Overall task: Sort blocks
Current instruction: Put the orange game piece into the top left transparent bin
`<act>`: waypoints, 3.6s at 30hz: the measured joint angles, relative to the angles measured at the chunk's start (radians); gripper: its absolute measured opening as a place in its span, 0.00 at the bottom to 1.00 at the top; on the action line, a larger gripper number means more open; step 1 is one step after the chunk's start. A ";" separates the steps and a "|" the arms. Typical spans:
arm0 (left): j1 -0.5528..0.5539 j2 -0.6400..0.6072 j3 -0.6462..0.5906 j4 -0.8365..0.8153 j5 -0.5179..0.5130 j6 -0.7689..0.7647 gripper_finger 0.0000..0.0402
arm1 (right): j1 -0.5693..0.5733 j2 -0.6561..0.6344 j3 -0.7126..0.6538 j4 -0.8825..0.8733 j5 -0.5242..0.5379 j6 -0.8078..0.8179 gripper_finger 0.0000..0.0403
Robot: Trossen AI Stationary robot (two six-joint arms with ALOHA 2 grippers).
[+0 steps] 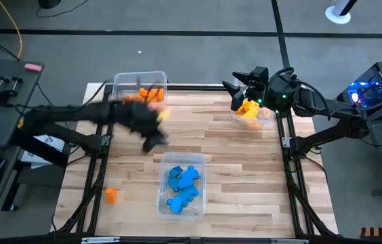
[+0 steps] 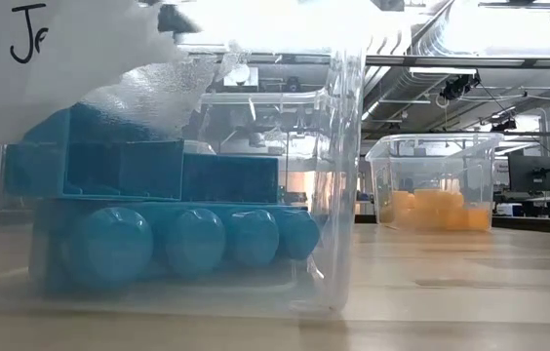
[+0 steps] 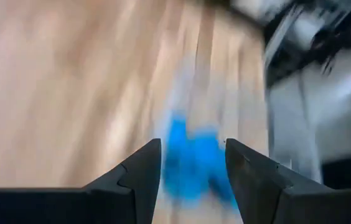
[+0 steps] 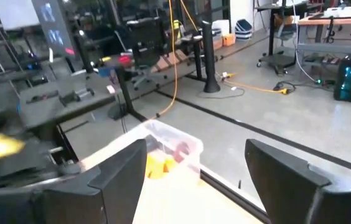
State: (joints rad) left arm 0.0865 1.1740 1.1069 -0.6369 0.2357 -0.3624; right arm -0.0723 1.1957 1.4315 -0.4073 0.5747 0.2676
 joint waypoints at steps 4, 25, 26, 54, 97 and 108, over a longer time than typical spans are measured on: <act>-0.210 -0.150 -0.171 -0.180 -0.108 -0.259 0.40 | 0.000 0.000 0.000 -0.027 -0.004 -0.007 0.67; -0.744 -0.098 -0.343 -0.444 0.148 -1.544 0.40 | 0.000 0.002 0.000 -0.072 -0.033 -0.004 0.67; -0.764 -0.086 -0.342 -0.425 0.148 -1.579 0.40 | 0.000 0.002 0.000 -0.074 -0.033 -0.003 0.67; -0.864 0.171 -0.342 -0.366 0.148 -1.698 0.40 | -0.053 0.002 0.000 -0.114 -0.117 -0.003 0.67; -0.744 0.101 -0.315 -0.333 -0.116 -1.593 0.40 | -0.072 0.003 0.000 -0.135 -0.106 0.021 0.67; -0.756 0.060 -0.300 -0.526 -0.044 -1.493 0.40 | -0.074 0.003 0.000 -0.139 -0.106 0.012 0.67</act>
State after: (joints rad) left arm -0.6692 1.2343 0.8066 -1.1631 0.1918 -1.8549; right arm -0.1463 1.1988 1.4313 -0.5461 0.4686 0.2794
